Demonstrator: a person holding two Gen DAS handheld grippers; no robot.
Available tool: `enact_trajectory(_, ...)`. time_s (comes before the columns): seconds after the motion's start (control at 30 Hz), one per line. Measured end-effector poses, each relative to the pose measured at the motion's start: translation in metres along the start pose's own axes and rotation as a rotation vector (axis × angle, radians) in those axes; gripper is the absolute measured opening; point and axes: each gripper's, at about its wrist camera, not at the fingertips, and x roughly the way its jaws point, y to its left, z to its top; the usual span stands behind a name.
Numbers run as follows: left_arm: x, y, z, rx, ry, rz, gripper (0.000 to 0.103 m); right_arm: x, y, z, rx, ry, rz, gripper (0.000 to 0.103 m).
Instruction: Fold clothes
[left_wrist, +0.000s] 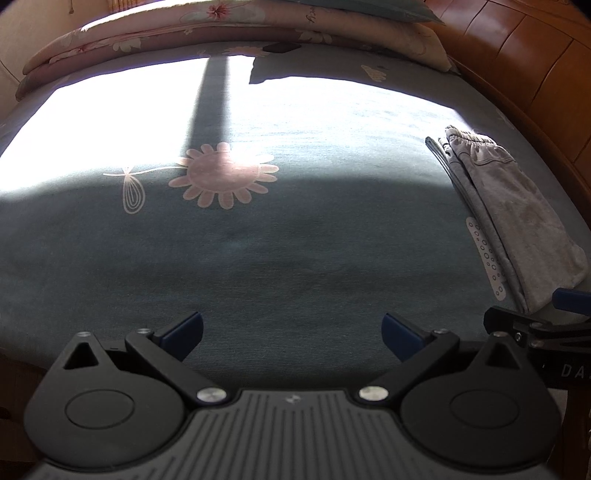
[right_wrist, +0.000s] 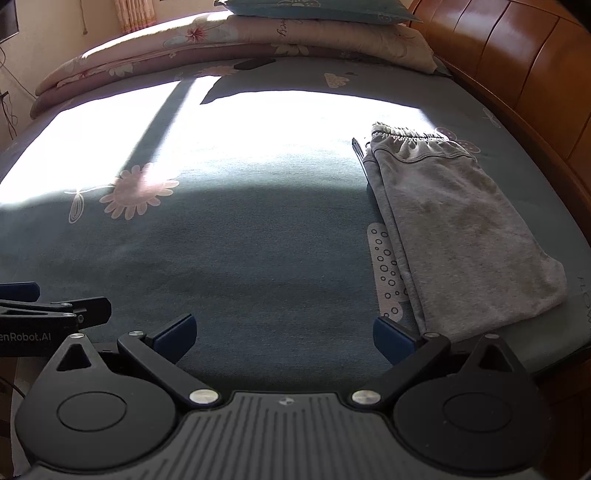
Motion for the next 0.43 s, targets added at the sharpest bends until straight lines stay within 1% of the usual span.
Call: enact_trajectory(0.43,-0.0024,0.0011,-0.0018,-0.008,-0.020,-0.005,0.103,-0.0018,0.0013,0.0002,0.006,-0.008,-0.001,0.103)
